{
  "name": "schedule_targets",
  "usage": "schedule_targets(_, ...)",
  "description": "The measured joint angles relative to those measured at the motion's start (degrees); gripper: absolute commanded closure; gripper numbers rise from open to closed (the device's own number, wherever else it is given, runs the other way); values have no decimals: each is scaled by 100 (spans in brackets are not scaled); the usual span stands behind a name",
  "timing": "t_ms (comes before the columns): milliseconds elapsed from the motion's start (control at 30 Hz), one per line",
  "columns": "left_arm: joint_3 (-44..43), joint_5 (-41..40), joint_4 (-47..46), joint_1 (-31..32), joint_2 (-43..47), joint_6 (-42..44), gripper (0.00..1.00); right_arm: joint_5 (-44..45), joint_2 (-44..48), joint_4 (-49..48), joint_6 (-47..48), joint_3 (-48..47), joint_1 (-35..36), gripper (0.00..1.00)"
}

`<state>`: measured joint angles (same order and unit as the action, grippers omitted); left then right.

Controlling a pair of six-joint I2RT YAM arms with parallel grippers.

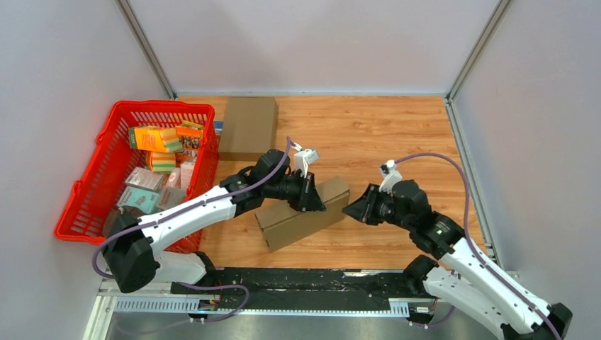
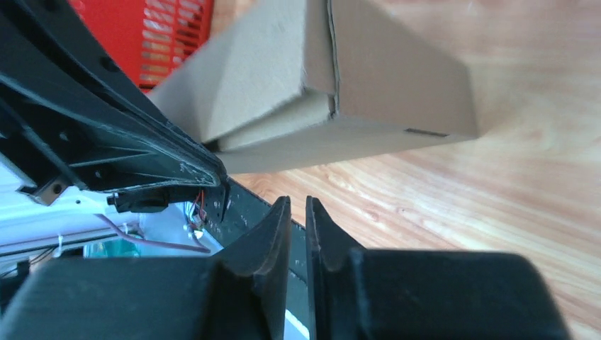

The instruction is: Fold the paper box

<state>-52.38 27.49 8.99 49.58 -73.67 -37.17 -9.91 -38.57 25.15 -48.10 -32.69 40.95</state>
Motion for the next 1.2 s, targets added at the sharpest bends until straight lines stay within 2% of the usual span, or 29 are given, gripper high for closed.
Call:
schedule_targets(67,-195,-4,304,-2,31,70,79,0,190,385,289,-339,-284,74)
schedule_targets(167,-776,-66,962,-9,85,247,78,-479,48,649,671,-1104,-975,73)
schedule_targets(267,-1401,-136,1484,-52,181,409,88,-1316,-595,516,966,-1805,-1563,76)
schedule_targets(300,-1580,-151,1624,-90,267,466,90,-1576,-848,415,1045,-1941,-1672,83)
schedule_targets(367,-1641,-197,1777,-195,520,540,94,-2129,-1379,205,1167,-2096,-1829,89)
schedule_targets(400,-1578,-210,1882,-291,704,560,95,-2391,-1668,85,1217,-2105,-1884,92)
schedule_targets(567,-553,-304,2063,-581,1639,507,96,-3329,-2459,-343,1292,-1781,-2135,95)
schedule_targets(700,597,-426,2153,-597,2321,289,97,-3729,-2616,-684,1346,-1368,-2321,96)
schedule_targets(867,1445,-505,1447,-597,3075,-212,96,-4044,-2583,-1244,1342,-981,-2391,96)
schedule_targets(1000,1220,-590,1788,-612,3150,-216,90,-4118,-2579,-1294,1344,-986,-2400,95)
schedule_targets(1200,361,-839,2723,-634,3211,-90,95,-4144,-2579,-1115,1342,-1292,-2400,95)
